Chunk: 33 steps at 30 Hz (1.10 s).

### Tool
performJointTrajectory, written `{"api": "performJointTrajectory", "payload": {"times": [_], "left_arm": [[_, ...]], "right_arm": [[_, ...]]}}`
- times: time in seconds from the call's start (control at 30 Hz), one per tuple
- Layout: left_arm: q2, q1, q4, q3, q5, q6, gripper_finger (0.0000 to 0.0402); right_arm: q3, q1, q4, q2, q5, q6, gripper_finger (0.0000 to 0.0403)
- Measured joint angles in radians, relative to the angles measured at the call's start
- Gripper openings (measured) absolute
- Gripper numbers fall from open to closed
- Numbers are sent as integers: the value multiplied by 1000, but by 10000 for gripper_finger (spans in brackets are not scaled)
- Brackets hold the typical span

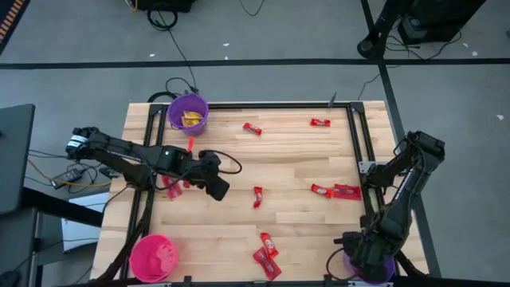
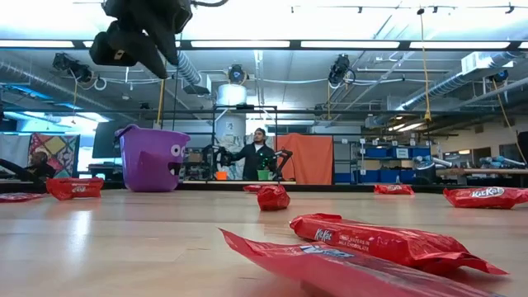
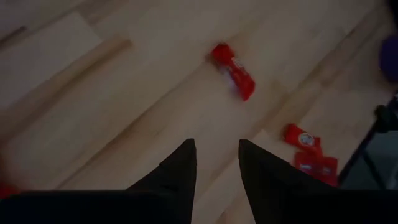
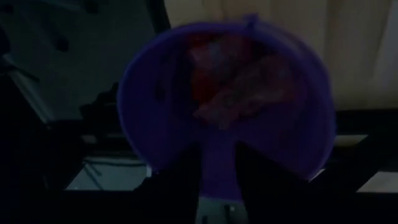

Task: Sort candy by brand, put in halloween buckets
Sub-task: Put the red candy into the bottom purple bucket

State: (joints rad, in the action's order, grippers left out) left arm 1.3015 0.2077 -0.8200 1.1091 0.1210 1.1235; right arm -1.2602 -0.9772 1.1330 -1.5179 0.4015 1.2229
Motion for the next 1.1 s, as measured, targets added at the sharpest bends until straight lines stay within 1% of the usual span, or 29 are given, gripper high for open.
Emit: {"api": "performJointTrajectory", "payload": {"times": [0.1, 0.17, 0.23, 0.3, 0.4, 0.5, 0.57, 0.7, 0.77, 0.83, 0.93, 1.0, 1.1], "left_arm": [[0, 1, -52, 0, 4, 12, 124], [0, 1, -110, 0, 22, 47, 127], [0, 0, -157, 0, 32, 117, 135], [0, -3, -200, 0, 41, 170, 147], [0, -3, -305, 0, 88, 233, 167], [-1, -11, -419, -13, 138, 298, 190], [-1, -13, -463, -40, 145, 310, 208], [-1, -11, -455, -112, 99, 320, 244], [-1, -11, -428, -154, 77, 328, 259], [-1, -12, -394, -194, 54, 338, 270], [0, -11, -391, -242, 21, 338, 280], [0, -11, -377, -276, -24, 305, 281], [0, -12, -309, -335, -124, 200, 280]], "right_arm": [[0, 19, 9, 15, -13, -13, 144], [0, 30, -10, 35, -28, -38, 156], [0, 35, -27, 69, -114, -53, 158], [0, 44, -46, 111, -222, -56, 157], [0, 69, -61, 170, -361, -56, 151], [0, 100, -64, 225, -439, -56, 146], [0, 124, -64, 252, -469, -63, 143], [0, 172, -65, 284, -514, -90, 141], [0, 194, -64, 289, -516, -105, 141], [0, 214, -65, 289, -514, -125, 141], [0, 240, -66, 283, -513, -153, 141], [0, 256, -66, 277, -506, -168, 141], [0, 275, -66, 275, -497, -179, 141]]}}
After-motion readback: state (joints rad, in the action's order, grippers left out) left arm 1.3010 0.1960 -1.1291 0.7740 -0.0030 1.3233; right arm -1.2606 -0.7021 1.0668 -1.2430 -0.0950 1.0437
